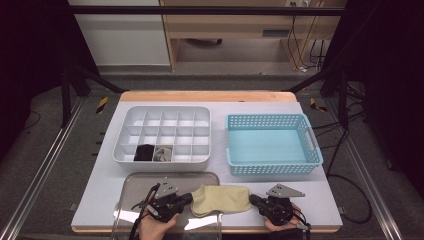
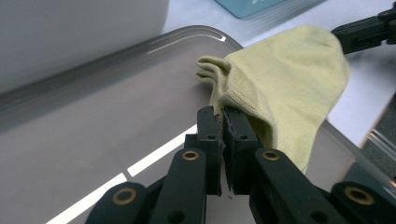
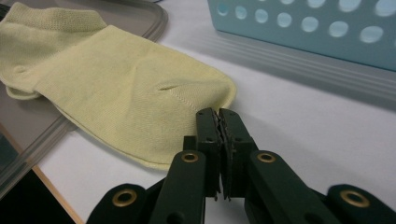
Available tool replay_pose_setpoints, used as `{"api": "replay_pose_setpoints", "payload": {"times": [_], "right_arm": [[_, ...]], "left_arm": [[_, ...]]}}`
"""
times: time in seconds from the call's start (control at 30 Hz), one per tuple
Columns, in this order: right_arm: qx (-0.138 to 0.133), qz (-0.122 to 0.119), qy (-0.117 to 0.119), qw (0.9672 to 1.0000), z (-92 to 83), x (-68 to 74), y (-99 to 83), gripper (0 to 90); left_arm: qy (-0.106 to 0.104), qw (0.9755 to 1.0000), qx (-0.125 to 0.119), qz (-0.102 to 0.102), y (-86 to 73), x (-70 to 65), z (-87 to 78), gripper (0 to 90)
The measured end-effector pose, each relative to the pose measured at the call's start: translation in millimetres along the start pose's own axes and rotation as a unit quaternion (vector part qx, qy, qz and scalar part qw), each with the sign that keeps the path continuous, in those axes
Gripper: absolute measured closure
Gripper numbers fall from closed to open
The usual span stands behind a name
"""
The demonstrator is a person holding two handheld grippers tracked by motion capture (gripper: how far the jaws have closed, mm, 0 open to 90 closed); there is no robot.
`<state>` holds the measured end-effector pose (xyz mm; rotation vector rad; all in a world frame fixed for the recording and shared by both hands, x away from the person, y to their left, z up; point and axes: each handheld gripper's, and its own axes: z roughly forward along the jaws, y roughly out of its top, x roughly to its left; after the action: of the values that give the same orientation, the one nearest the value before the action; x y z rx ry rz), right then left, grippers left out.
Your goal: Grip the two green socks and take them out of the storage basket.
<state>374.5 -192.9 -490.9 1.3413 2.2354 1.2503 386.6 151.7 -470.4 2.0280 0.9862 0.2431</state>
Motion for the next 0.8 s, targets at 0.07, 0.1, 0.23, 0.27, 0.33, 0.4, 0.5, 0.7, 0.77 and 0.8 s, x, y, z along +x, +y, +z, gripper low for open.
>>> {"api": "replay_pose_setpoints", "payload": {"times": [0.07, 0.1, 0.23, 0.27, 0.33, 0.4, 0.5, 0.7, 0.77, 0.8], "right_arm": [[0.001, 0.003, 0.001, 1.0000, 0.8, -0.6, 0.5, 87.3], [0.000, -0.001, -0.001, 1.0000, 1.4, -0.9, 0.7, 86.8], [-0.008, -0.001, -0.006, 0.9999, -0.5, -0.6, 1.1, 81.8], [-0.015, -0.005, -0.008, 0.9998, -1.7, -1.2, 1.7, 81.1], [-0.030, -0.006, -0.009, 0.9995, -6.1, -1.4, 3.3, 80.2], [-0.041, -0.009, -0.008, 0.9991, -10.3, -0.5, 5.4, 79.1], [-0.051, -0.015, -0.002, 0.9986, -11.9, 3.1, 7.4, 78.5], [-0.063, -0.029, 0.021, 0.9974, -4.6, 11.6, 11.8, 76.7], [-0.066, -0.037, 0.026, 0.9968, -0.5, 14.5, 14.9, 78.3], [-0.063, -0.040, 0.028, 0.9968, 2.2, 16.0, 16.5, 79.4]], "left_arm": [[0.004, 1.0000, 0.005, 0.001, -0.2, 1.6, 4.0, 85.2], [0.006, 1.0000, 0.005, 0.000, -0.5, 2.1, 6.2, 85.2], [0.012, 0.9999, 0.003, -0.007, -1.3, 6.1, 8.1, 83.0], [0.013, 0.9999, -0.002, -0.010, -1.0, 7.6, 5.8, 81.6], [0.014, 0.9996, -0.014, -0.018, 0.0, 10.7, -1.6, 79.8], [0.011, 0.9992, -0.027, -0.028, 1.4, 14.0, -10.0, 78.9], [0.002, 0.9985, -0.044, -0.033, 6.0, 14.1, -20.0, 78.8], [-0.016, 0.9984, -0.049, -0.024, 13.1, 5.7, -16.1, 75.9], [-0.017, 0.9984, -0.047, -0.028, 13.8, 4.9, -12.2, 75.1], [-0.019, 0.9983, -0.046, -0.029, 14.1, 4.8, -10.5, 75.1]]}}
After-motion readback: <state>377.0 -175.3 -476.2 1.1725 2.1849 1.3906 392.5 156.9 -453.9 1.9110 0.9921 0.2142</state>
